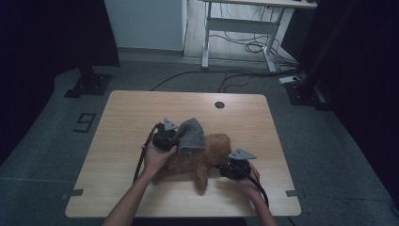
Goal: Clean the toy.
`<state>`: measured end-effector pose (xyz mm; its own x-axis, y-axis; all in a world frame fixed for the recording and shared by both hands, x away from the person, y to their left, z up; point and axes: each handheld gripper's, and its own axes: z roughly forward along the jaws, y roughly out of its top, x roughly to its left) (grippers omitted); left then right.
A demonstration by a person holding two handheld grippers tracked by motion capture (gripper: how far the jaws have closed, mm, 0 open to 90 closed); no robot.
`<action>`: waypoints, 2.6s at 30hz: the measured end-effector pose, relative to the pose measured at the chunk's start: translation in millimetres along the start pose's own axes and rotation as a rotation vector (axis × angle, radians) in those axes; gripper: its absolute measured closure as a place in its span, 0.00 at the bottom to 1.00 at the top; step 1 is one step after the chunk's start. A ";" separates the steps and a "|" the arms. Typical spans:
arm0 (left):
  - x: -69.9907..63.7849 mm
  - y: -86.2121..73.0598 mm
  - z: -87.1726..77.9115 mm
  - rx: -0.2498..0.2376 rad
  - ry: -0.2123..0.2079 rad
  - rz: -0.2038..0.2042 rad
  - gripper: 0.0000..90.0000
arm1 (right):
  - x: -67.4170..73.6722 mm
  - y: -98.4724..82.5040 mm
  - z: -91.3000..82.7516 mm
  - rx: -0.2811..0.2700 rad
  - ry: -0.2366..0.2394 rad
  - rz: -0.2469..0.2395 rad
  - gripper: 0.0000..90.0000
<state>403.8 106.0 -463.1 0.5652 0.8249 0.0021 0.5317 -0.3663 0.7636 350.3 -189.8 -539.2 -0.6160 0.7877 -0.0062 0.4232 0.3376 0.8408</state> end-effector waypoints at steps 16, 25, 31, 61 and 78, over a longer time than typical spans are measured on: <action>42.3 -33.4 -20.8 0.007 0.008 -0.105 0.89 | -2.2 -0.9 -1.6 0.012 0.034 -0.002 0.47; -13.2 24.6 -23.4 -0.080 -0.119 -0.017 0.89 | -3.3 -1.1 -1.2 0.010 0.037 0.003 0.46; -88.5 59.0 -3.5 -0.094 -0.222 0.100 0.89 | -3.3 -1.2 -1.4 0.010 0.039 0.004 0.46; -50.6 45.1 -13.5 -0.017 -0.151 0.076 0.89 | -2.0 -0.4 0.7 0.024 0.040 0.009 0.47; -68.5 16.9 -8.9 0.049 -0.213 0.129 0.89 | -3.0 -0.8 0.3 0.022 0.044 0.013 0.47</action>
<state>368.5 47.1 -444.6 0.7480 0.6623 -0.0427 0.4737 -0.4877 0.7333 352.0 -192.3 -540.1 -0.6385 0.7691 0.0288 0.4454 0.3387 0.8288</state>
